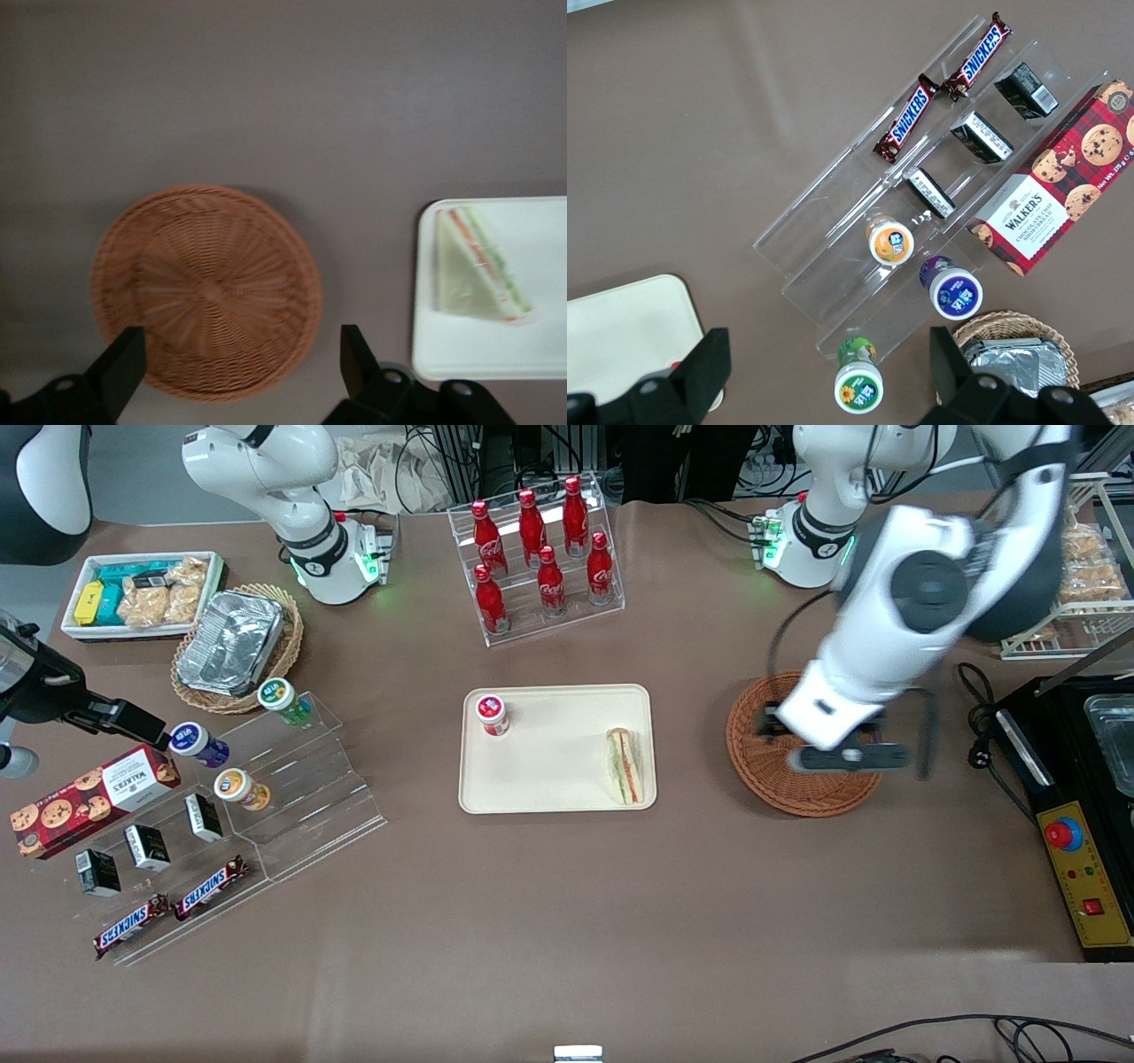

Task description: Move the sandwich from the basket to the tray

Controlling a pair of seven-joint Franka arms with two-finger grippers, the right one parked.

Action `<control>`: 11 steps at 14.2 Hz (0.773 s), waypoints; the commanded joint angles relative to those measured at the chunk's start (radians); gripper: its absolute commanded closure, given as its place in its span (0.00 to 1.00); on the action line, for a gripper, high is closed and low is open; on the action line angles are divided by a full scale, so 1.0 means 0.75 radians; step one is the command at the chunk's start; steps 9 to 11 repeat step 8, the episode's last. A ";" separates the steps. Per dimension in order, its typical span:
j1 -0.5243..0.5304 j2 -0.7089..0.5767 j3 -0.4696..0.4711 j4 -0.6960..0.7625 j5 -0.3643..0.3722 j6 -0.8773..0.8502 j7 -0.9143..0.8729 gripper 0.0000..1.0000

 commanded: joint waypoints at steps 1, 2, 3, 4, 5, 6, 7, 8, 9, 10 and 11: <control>0.097 -0.063 -0.018 0.019 -0.013 -0.056 0.116 0.02; 0.126 -0.091 -0.014 0.021 -0.001 -0.058 0.110 0.01; 0.161 -0.100 -0.011 0.025 -0.003 -0.058 0.104 0.01; 0.210 -0.124 -0.013 0.031 -0.009 -0.060 0.094 0.01; 0.253 -0.141 -0.018 0.031 -0.023 -0.062 0.090 0.01; 0.285 -0.145 -0.020 0.033 -0.021 -0.064 0.090 0.01; 0.292 -0.149 -0.018 0.035 -0.019 -0.072 0.090 0.01; 0.292 -0.167 -0.020 0.052 -0.017 -0.109 0.094 0.01; 0.292 -0.167 -0.020 0.052 -0.017 -0.109 0.094 0.01; 0.292 -0.167 -0.020 0.052 -0.017 -0.109 0.094 0.01; 0.292 -0.167 -0.020 0.052 -0.017 -0.109 0.094 0.01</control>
